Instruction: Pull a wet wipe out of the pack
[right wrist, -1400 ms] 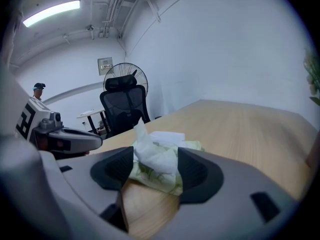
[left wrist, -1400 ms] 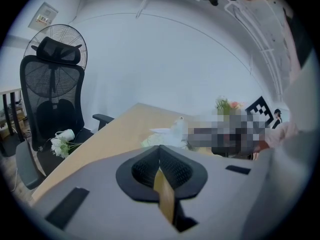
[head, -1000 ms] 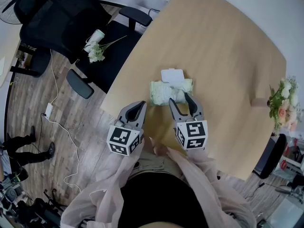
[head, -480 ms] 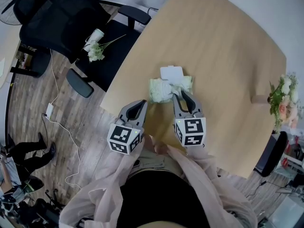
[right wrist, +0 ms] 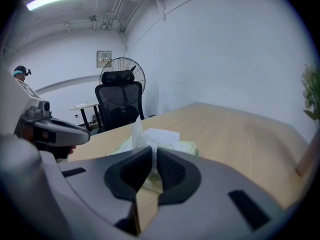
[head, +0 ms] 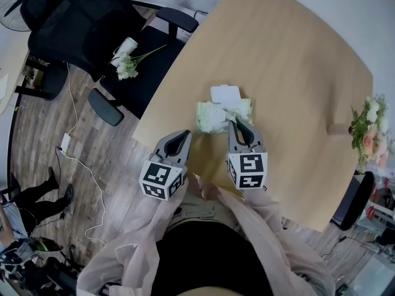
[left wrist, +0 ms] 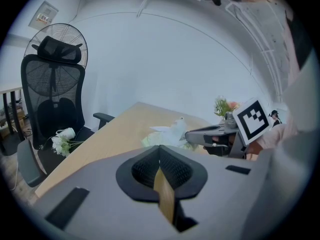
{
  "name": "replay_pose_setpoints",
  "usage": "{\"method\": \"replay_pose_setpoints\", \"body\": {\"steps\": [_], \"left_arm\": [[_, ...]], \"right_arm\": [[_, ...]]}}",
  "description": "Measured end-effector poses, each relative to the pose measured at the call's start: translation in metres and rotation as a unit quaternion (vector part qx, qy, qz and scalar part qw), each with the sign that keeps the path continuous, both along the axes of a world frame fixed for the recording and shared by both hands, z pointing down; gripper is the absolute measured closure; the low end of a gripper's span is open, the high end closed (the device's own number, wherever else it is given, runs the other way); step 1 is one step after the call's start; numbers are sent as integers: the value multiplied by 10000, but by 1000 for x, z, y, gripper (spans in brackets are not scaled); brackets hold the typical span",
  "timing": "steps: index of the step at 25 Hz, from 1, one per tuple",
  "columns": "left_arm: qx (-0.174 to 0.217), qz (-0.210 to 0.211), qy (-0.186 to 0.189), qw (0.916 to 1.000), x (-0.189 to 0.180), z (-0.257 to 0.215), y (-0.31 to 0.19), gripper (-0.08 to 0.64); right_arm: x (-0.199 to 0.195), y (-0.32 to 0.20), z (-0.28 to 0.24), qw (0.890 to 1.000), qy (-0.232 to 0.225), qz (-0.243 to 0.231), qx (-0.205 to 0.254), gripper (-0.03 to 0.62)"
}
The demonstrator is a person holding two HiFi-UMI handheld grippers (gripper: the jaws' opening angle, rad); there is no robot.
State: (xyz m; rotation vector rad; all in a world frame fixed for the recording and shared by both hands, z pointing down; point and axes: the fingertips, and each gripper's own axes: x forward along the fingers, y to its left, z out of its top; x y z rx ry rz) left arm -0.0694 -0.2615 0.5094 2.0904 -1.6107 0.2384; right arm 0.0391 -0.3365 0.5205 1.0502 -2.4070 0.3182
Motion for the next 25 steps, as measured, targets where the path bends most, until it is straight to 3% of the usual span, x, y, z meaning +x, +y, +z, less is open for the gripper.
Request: {"method": "replay_pose_setpoints", "body": {"steps": [25], "left_arm": [[89,-97,88,9999,-10,1,13,549]], "right_arm": [[0,11,-2,9999,35,110,69,574]]}}
